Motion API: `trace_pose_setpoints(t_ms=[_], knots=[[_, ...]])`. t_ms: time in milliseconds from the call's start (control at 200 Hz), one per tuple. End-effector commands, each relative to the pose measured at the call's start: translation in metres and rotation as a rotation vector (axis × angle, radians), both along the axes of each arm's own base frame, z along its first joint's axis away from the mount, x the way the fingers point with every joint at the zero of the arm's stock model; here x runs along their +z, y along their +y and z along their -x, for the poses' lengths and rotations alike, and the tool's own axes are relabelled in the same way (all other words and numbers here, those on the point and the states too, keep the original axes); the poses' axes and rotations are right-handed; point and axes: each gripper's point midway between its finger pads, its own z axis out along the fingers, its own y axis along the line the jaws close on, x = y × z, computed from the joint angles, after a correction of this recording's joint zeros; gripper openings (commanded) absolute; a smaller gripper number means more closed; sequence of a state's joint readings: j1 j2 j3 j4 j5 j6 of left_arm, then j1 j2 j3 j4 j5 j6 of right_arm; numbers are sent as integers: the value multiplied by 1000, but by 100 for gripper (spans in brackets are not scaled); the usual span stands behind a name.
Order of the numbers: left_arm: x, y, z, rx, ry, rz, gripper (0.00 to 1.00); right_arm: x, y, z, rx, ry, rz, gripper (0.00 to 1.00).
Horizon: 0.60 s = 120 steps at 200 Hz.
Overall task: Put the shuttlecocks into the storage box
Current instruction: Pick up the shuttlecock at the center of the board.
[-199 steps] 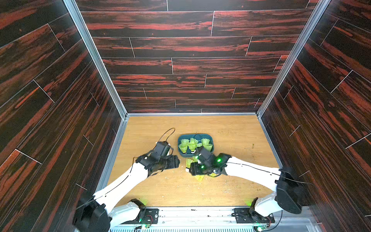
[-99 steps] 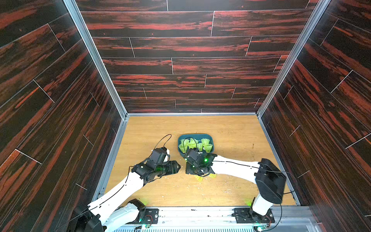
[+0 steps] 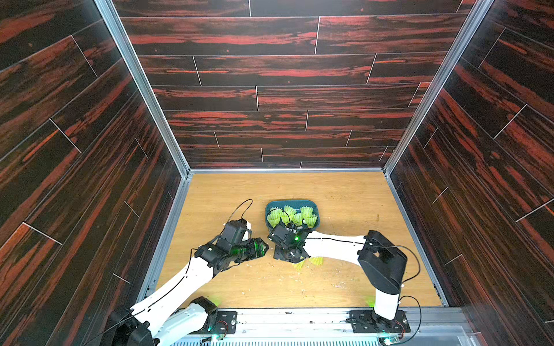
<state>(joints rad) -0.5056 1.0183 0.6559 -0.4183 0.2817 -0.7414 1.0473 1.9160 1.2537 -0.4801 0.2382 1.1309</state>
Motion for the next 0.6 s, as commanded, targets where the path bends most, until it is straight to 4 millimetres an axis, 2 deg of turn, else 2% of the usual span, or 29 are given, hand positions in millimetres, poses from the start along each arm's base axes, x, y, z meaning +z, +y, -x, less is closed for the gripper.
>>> trace_pose_setpoints(t_ms=[0,396,596], knots=[[2,2,3,-5,-6,9,76,-3,3,-6,-32,-1,1,55],[-5,4,6,6,26,17,76,-15,1,-14,-58,-9,21,50],[-11,5,6,55,72,90,75,-19,-1,-16,-53,-20,39,47]])
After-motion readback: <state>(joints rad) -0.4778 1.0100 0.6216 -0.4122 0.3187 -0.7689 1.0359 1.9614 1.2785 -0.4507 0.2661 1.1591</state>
